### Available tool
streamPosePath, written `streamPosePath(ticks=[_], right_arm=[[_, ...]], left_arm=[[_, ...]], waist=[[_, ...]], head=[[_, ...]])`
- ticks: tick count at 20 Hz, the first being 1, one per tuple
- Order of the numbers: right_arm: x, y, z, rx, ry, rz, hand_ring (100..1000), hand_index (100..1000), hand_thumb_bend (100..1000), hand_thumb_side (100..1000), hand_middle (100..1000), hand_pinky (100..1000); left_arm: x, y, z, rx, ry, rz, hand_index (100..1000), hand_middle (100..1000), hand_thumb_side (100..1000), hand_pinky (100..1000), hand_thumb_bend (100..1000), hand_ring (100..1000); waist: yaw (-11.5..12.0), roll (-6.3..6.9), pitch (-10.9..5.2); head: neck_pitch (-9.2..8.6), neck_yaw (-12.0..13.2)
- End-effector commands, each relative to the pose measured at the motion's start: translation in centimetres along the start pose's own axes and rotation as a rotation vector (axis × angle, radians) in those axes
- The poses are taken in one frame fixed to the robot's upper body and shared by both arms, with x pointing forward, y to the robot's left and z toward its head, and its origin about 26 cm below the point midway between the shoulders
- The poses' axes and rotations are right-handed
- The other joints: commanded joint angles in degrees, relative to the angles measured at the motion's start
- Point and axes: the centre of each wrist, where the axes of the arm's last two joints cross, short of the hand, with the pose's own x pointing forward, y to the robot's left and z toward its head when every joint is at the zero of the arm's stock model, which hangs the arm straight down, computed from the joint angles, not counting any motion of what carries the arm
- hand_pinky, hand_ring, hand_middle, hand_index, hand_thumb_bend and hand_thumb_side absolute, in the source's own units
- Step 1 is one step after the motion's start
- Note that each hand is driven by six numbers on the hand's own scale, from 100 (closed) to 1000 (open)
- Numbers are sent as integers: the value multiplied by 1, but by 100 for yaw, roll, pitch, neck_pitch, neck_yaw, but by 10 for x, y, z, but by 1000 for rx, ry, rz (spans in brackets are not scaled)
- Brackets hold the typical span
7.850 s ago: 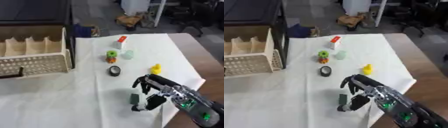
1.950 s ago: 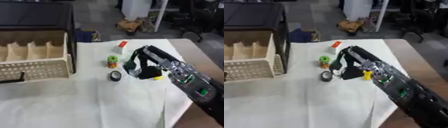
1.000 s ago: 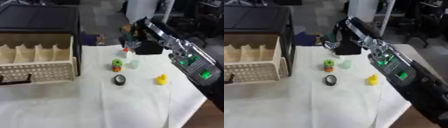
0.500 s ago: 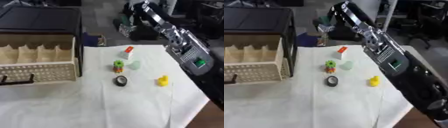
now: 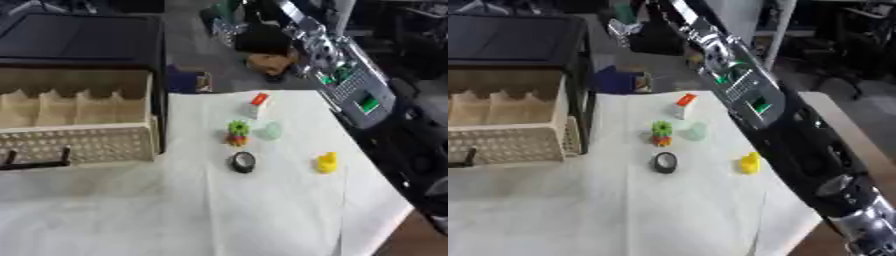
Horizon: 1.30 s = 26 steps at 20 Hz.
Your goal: Pick up objects from table and place into drawer.
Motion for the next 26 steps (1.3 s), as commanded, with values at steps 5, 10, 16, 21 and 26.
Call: streamPosePath(ticks=[5, 10, 16, 21, 26], right_arm=[[13, -2, -19, -28, -34, -17, 367, 525, 279, 463, 157, 447], [19, 12, -33, -10, -47, -18, 366, 523, 299, 461, 156, 446], [24, 26, -46, -8, -64, -25, 366, 523, 261, 462, 157, 445], [33, 35, -55, -15, -83, -44, 364, 521, 257, 457, 155, 442], [41, 48, -63, -8, -91, -59, 364, 522, 253, 458, 156, 442]], left_arm=[[7, -1, -4, -12, -31, 6, 738, 520, 1000, 302, 100, 383], [7, -2, -5, -17, -34, 12, 738, 520, 1000, 303, 100, 383], [7, -4, -5, -20, -34, 17, 738, 519, 1000, 303, 100, 383], [8, -5, -6, -25, -36, 22, 737, 519, 1000, 302, 100, 383], [8, -6, -6, -27, -37, 27, 738, 519, 1000, 303, 100, 384]], waist=[[64, 34, -107], [128, 45, -107], [193, 47, -96], [243, 45, -88], [320, 41, -79]], head=[[-12, -54], [-19, -94], [-46, -134], [-92, -180], [-119, -235]])
